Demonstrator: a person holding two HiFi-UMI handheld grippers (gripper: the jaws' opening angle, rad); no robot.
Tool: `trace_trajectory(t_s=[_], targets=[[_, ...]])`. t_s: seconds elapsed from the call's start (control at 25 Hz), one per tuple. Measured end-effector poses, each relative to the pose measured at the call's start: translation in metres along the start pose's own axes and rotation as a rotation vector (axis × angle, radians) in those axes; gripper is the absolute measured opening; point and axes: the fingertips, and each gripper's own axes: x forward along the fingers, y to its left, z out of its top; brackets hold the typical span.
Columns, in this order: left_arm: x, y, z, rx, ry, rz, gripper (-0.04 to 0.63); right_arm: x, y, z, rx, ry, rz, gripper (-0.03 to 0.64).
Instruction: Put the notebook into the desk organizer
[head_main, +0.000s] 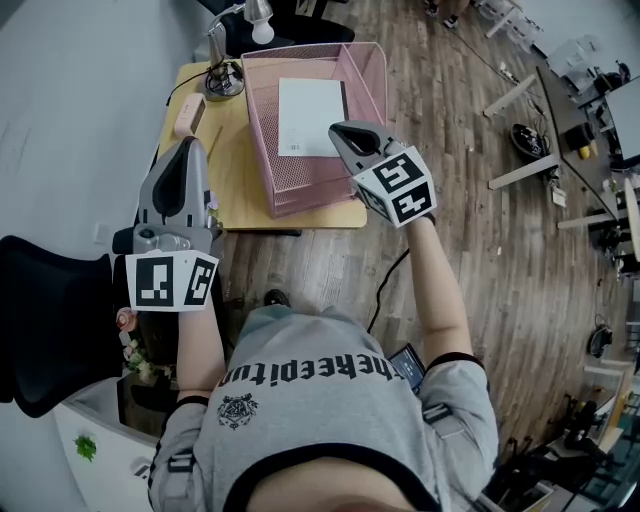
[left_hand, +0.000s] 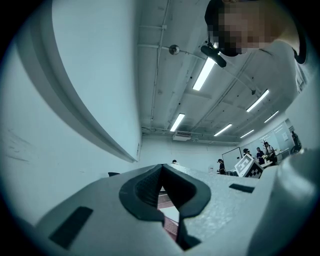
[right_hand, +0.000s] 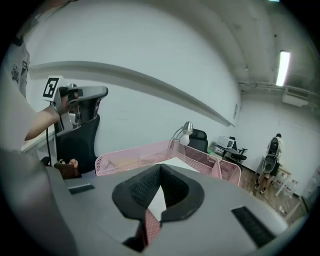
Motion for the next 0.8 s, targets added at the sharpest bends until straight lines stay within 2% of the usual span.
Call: trace_trajectory(t_s=[0.16,0.52,0.8], targets=[[0.004,-0.018,0.002,-0.002,0.001,-0.015,0.000,-0.019,-0.007,0.000,0.094,-0.085,-0.063,0.002],[0.004,-0.050,0.007,0.007,0.007,-0.024,0.000,-0.058,-0.015,0.003,0.198,-0.213,-0.168,0.002],[0.002,-0.072,0.012,0.014,0.005,-0.023,0.000,-0.092,-0.019,0.005,0.220,-0.271,-0.234,0.003]])
